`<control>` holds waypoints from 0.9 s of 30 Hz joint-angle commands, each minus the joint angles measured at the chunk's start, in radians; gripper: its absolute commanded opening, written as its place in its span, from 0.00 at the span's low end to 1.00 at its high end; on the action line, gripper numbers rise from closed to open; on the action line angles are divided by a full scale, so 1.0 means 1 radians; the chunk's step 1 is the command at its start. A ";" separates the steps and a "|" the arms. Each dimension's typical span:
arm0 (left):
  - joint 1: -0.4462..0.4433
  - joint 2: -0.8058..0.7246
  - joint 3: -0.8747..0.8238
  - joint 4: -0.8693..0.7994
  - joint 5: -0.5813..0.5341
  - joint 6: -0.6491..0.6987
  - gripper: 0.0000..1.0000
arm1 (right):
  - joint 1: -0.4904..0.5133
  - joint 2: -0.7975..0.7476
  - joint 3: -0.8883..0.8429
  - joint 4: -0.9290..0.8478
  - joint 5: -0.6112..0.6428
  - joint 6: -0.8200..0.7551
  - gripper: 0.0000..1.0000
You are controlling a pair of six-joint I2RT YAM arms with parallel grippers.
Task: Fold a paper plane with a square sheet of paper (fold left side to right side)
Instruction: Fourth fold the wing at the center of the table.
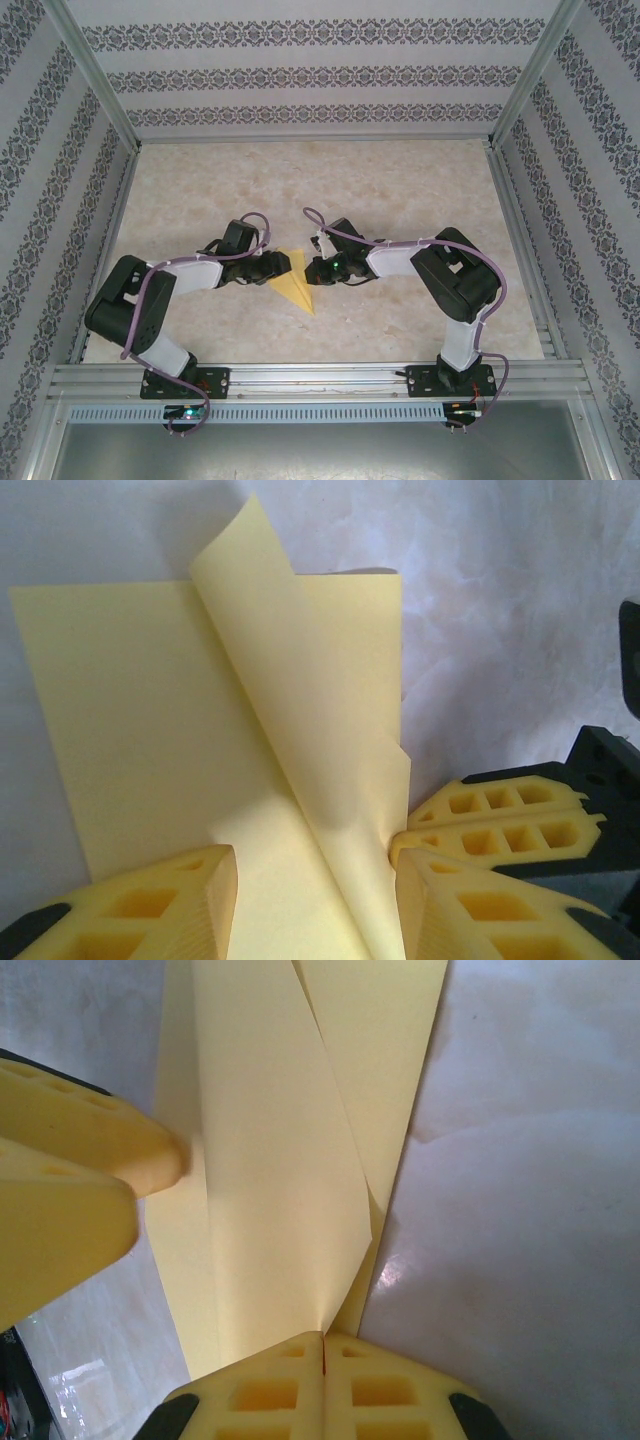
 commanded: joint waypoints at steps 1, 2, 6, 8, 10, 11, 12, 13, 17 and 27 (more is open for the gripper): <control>-0.011 -0.059 0.027 -0.075 -0.037 0.041 0.46 | 0.003 0.074 -0.032 -0.081 0.090 0.002 0.00; -0.011 -0.068 0.029 -0.072 -0.030 0.042 0.43 | 0.003 0.074 -0.035 -0.082 0.095 0.004 0.00; -0.011 -0.063 0.034 -0.014 0.056 0.028 0.15 | 0.003 0.071 -0.039 -0.089 0.104 0.000 0.00; -0.013 -0.039 0.035 0.036 0.108 0.007 0.07 | 0.003 0.071 -0.039 -0.097 0.111 -0.002 0.00; -0.017 -0.013 0.039 0.078 0.139 -0.011 0.03 | 0.004 0.072 -0.037 -0.103 0.114 -0.003 0.00; -0.021 0.002 0.045 0.092 0.149 -0.014 0.03 | 0.006 0.072 -0.036 -0.108 0.116 -0.005 0.00; -0.024 0.016 0.051 0.099 0.154 -0.015 0.02 | 0.005 0.073 -0.036 -0.110 0.117 -0.006 0.00; -0.028 0.033 0.059 0.104 0.158 -0.017 0.02 | 0.005 0.073 -0.036 -0.111 0.116 -0.008 0.00; -0.038 0.090 0.081 0.122 0.168 -0.015 0.01 | 0.007 0.075 -0.031 -0.119 0.116 -0.014 0.00; -0.038 0.151 0.085 0.071 0.095 0.018 0.01 | 0.014 0.083 -0.015 -0.157 0.132 -0.032 0.00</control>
